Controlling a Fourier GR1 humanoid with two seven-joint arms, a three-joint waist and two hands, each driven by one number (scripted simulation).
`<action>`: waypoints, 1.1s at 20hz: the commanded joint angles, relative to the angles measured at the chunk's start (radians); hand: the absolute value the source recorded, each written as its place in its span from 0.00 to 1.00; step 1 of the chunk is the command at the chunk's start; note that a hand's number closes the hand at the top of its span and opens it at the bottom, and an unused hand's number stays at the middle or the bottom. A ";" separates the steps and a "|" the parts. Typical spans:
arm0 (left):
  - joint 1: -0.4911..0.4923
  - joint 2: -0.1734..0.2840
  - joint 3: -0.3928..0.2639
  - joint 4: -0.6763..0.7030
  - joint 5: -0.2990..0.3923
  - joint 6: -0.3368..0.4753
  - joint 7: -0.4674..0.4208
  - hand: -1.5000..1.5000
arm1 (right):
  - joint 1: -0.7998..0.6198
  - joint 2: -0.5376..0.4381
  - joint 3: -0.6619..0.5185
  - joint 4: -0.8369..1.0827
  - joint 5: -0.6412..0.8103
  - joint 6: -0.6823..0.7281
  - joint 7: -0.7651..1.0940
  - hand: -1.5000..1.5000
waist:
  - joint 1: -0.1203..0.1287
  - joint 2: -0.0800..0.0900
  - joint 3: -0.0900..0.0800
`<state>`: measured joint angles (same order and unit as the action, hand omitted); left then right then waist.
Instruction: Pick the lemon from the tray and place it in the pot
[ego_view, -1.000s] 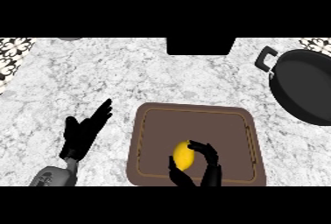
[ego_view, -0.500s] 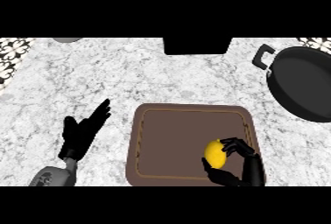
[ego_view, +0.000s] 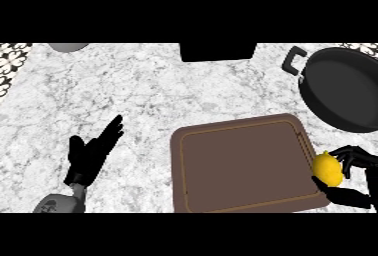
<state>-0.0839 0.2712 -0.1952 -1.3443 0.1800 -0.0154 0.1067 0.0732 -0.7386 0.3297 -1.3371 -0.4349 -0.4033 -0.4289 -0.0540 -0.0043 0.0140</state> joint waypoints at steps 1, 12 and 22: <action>-0.015 -0.013 -0.002 -0.008 -0.004 0.014 0.003 0.50 | 0.014 -0.168 -0.136 0.112 -0.079 0.221 -0.127 1.00 | -0.007 0.006 0.002; -0.024 -0.016 -0.035 -0.015 -0.022 -0.019 0.008 0.50 | -0.051 -0.371 -0.343 0.679 -0.052 0.604 -0.573 1.00 | 0.079 0.016 -0.004; -0.056 -0.067 -0.063 -0.015 -0.064 0.005 0.038 0.50 | -0.435 -0.448 -0.268 0.921 0.163 0.647 -0.484 1.00 | 0.103 0.016 -0.010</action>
<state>-0.1277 0.2364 -0.2356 -1.3489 0.1452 -0.0400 0.1254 -0.2390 -1.1704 0.0283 -0.4797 -0.3531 0.2141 -0.9189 0.0450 0.0122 0.0058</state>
